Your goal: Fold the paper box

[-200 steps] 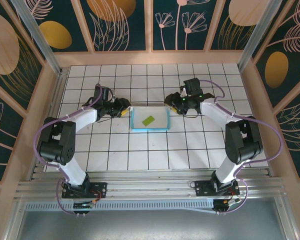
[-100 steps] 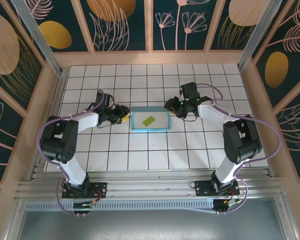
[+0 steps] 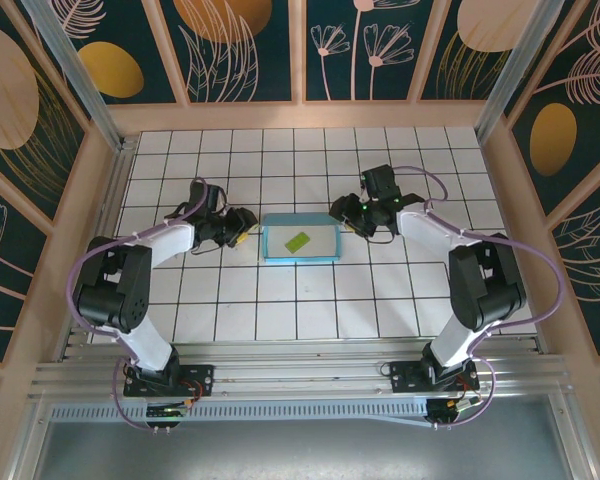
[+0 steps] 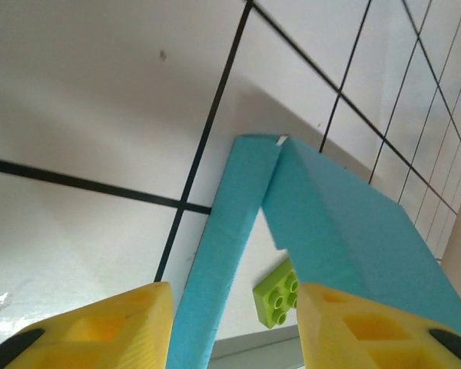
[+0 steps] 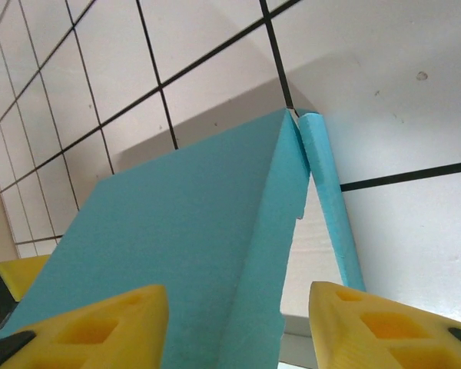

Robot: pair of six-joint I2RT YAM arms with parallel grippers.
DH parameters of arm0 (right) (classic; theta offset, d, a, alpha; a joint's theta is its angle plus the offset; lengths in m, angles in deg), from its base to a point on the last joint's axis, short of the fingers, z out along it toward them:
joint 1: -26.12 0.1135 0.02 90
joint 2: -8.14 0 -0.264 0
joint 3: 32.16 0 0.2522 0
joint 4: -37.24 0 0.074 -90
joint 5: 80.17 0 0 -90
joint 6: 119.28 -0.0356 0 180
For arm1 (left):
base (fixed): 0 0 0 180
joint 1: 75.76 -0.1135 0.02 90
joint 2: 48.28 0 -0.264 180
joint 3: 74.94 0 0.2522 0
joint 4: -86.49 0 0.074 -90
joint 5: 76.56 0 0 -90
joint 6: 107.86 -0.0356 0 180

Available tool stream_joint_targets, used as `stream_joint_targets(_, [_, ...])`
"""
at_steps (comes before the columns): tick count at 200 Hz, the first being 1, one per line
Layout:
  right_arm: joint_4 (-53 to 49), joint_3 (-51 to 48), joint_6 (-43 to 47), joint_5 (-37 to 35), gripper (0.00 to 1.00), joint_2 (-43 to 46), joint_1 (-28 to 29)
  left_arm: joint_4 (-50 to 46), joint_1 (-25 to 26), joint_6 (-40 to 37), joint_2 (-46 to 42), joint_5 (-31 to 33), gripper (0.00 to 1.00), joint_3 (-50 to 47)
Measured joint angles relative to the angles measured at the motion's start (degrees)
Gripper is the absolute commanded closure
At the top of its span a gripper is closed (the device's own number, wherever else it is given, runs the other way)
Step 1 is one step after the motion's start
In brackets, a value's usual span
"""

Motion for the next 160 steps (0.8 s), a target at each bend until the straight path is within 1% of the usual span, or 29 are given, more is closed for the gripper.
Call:
stream_joint_targets(25, [0.15,0.57,0.0,-0.2,0.47,1.05,0.0,-0.07,0.02,-0.35,-0.28,0.46,0.49,0.98])
stream_joint_targets(42, [0.22,0.66,-0.02,-0.17,0.49,1.05,0.0,0.07,0.0,-0.07,-0.11,0.11,0.46,1.01])
stream_joint_targets(58, [0.24,0.66,-0.04,-0.13,0.51,1.05,0.0,0.74,0.0,0.74,0.35,-0.7,0.47,1.18])
stream_joint_targets(76, [0.26,0.66,-0.02,0.04,0.53,1.01,0.0,2.86,0.02,2.29,1.49,-2.89,0.52,2.08])
stream_joint_targets(100, [0.68,0.66,0.0,0.07,0.55,0.9,0.0,6.43,0.22,3.85,3.54,-5.73,0.56,3.78])
stream_joint_targets(125, [0.68,0.66,0.0,0.07,0.57,0.79,0.0,7.76,0.57,4.44,4.79,-7.26,0.61,4.79])
stream_joint_targets(139, [0.76,0.66,0.0,0.13,0.61,0.79,0.0,7.85,0.76,4.66,4.96,-7.56,0.62,4.79])
stream_joint_targets(160, [1.7,0.66,0.2,0.7,0.62,0.52,0.0,7.85,0.9,4.85,5.16,-7.96,0.67,4.79])
